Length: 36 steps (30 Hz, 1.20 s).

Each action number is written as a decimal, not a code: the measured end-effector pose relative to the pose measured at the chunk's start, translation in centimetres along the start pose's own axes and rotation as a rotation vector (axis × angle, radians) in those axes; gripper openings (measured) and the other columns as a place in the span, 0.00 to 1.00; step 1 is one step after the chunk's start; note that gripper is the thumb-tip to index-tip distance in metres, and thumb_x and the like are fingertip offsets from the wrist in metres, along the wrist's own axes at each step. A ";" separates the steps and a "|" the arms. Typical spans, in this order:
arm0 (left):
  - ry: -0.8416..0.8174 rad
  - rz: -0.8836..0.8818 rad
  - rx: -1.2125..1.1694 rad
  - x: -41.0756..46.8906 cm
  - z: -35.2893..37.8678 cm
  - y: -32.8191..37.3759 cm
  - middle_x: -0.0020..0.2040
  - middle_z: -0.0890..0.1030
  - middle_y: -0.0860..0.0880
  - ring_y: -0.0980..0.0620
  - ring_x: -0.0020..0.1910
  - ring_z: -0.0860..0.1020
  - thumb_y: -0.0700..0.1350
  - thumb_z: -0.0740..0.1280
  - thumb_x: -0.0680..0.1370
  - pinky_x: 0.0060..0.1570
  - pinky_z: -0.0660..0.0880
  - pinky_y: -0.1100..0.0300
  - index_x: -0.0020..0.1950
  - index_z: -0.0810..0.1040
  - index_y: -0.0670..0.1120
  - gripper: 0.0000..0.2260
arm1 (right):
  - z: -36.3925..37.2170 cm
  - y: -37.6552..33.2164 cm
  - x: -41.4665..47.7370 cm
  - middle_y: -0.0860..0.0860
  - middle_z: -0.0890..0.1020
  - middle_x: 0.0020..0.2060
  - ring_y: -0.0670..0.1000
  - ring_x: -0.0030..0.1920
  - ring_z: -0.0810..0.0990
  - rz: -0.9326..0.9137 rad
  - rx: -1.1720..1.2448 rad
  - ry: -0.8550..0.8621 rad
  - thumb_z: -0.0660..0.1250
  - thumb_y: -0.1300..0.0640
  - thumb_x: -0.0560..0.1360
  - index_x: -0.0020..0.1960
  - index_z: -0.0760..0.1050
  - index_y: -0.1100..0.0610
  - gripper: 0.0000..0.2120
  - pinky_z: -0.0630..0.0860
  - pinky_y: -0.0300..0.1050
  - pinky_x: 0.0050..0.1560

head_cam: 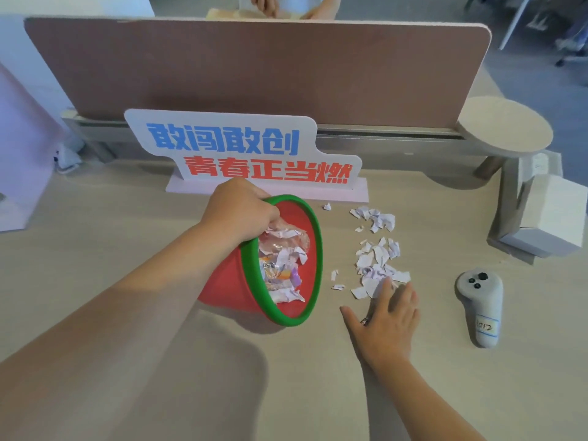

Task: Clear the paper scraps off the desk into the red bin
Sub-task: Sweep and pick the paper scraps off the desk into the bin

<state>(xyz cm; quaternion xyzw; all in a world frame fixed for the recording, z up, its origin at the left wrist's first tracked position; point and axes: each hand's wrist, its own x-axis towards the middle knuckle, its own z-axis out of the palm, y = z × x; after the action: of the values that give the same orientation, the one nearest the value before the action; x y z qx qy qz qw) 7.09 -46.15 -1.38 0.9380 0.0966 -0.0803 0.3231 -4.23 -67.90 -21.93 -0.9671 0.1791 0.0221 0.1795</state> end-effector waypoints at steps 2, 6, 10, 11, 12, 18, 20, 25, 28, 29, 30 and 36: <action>0.015 -0.020 -0.004 0.2 0.1 0.2 0.40 0.86 0.42 0.45 0.41 0.82 0.41 0.72 0.68 0.42 0.78 0.54 0.44 0.88 0.44 0.08 | 0.1 -0.2 1.7 0.64 0.47 0.75 0.61 0.74 0.41 -0.042 -0.033 0.007 0.54 0.27 0.67 0.75 0.44 0.54 0.48 0.40 0.55 0.72; 0.046 -0.060 -0.029 0.9 0.0 0.5 0.41 0.86 0.42 0.45 0.43 0.82 0.41 0.71 0.69 0.45 0.78 0.53 0.45 0.88 0.43 0.08 | -0.5 -1.2 6.2 0.62 0.43 0.75 0.61 0.75 0.37 -0.112 -0.092 0.034 0.55 0.26 0.67 0.75 0.39 0.52 0.49 0.35 0.56 0.72; 0.066 -0.079 -0.057 1.8 -0.3 0.2 0.39 0.85 0.42 0.47 0.36 0.79 0.40 0.72 0.69 0.41 0.76 0.55 0.44 0.88 0.44 0.07 | -0.8 -2.0 11.6 0.61 0.41 0.75 0.63 0.74 0.36 -0.130 -0.178 0.039 0.56 0.24 0.64 0.75 0.39 0.49 0.51 0.40 0.61 0.74; 0.067 -0.081 -0.059 2.0 -0.3 0.1 0.38 0.85 0.40 0.48 0.34 0.77 0.40 0.72 0.69 0.38 0.75 0.56 0.44 0.88 0.43 0.07 | -1.0 -2.1 12.9 0.61 0.40 0.75 0.63 0.74 0.36 -0.138 -0.218 0.025 0.54 0.23 0.63 0.75 0.39 0.48 0.51 0.40 0.61 0.74; 0.066 -0.086 -0.065 2.3 -0.3 -0.1 0.38 0.85 0.39 0.49 0.32 0.75 0.40 0.71 0.69 0.36 0.73 0.58 0.44 0.88 0.42 0.07 | -1.2 -2.2 14.2 0.60 0.39 0.75 0.63 0.74 0.35 -0.151 -0.264 0.007 0.52 0.22 0.63 0.75 0.38 0.47 0.51 0.39 0.62 0.73; 0.049 -0.120 -0.099 3.6 -0.5 -1.1 0.31 0.79 0.43 0.52 0.27 0.70 0.40 0.70 0.69 0.33 0.69 0.60 0.42 0.87 0.42 0.06 | -1.6 -3.3 19.6 0.54 0.43 0.77 0.62 0.75 0.39 -0.276 -0.336 -0.240 0.47 0.24 0.67 0.74 0.43 0.42 0.41 0.42 0.63 0.73; 0.043 -0.118 -0.099 3.8 -0.6 -1.3 0.29 0.77 0.44 0.51 0.27 0.69 0.40 0.70 0.68 0.32 0.68 0.60 0.43 0.86 0.41 0.07 | -1.0 -3.4 19.5 0.52 0.49 0.77 0.61 0.75 0.45 -0.298 -0.350 -0.255 0.45 0.28 0.71 0.74 0.48 0.43 0.36 0.47 0.61 0.72; 0.045 -0.106 -0.100 3.9 -0.7 -1.4 0.39 0.83 0.37 0.50 0.32 0.72 0.40 0.70 0.68 0.35 0.70 0.58 0.42 0.86 0.41 0.07 | 0.2 -3.5 14.8 0.53 0.77 0.56 0.60 0.57 0.72 -0.384 -0.059 0.040 0.54 0.43 0.73 0.53 0.74 0.51 0.17 0.69 0.54 0.57; 0.044 -0.096 -0.106 3.9 -0.9 -1.3 0.40 0.83 0.36 0.50 0.33 0.72 0.40 0.70 0.68 0.35 0.70 0.58 0.43 0.86 0.39 0.08 | 1.1 -3.4 11.9 0.54 0.79 0.42 0.60 0.41 0.76 -0.455 -0.012 0.103 0.63 0.52 0.72 0.45 0.78 0.54 0.08 0.73 0.50 0.41; 0.043 -0.099 -0.116 3.9 -0.9 -1.3 0.40 0.83 0.36 0.50 0.32 0.72 0.40 0.70 0.69 0.34 0.70 0.59 0.44 0.86 0.39 0.08 | 1.2 -3.2 11.3 0.54 0.79 0.39 0.59 0.37 0.76 -0.498 -0.051 0.091 0.61 0.52 0.72 0.43 0.78 0.55 0.09 0.71 0.47 0.35; 0.042 -0.102 -0.125 3.8 -0.9 -1.2 0.40 0.84 0.37 0.50 0.31 0.72 0.40 0.70 0.69 0.33 0.70 0.60 0.44 0.87 0.40 0.08 | 1.2 -3.4 10.9 0.54 0.78 0.36 0.59 0.35 0.76 -0.522 -0.087 0.067 0.59 0.52 0.72 0.42 0.77 0.57 0.11 0.68 0.45 0.32; 0.014 -0.090 -0.149 3.1 -1.1 -1.1 0.39 0.85 0.42 0.47 0.36 0.79 0.41 0.71 0.69 0.40 0.79 0.54 0.42 0.88 0.46 0.07 | -2.4 -8.2 11.4 0.55 0.75 0.34 0.58 0.35 0.73 -0.095 0.231 -0.138 0.53 0.54 0.79 0.41 0.66 0.57 0.10 0.66 0.46 0.32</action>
<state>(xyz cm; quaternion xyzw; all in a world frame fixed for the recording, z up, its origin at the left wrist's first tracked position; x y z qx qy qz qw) 9.90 -44.22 -1.86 0.9066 0.1466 -0.0809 0.3874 9.28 -65.42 -18.10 -0.9435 0.1219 0.0592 0.3023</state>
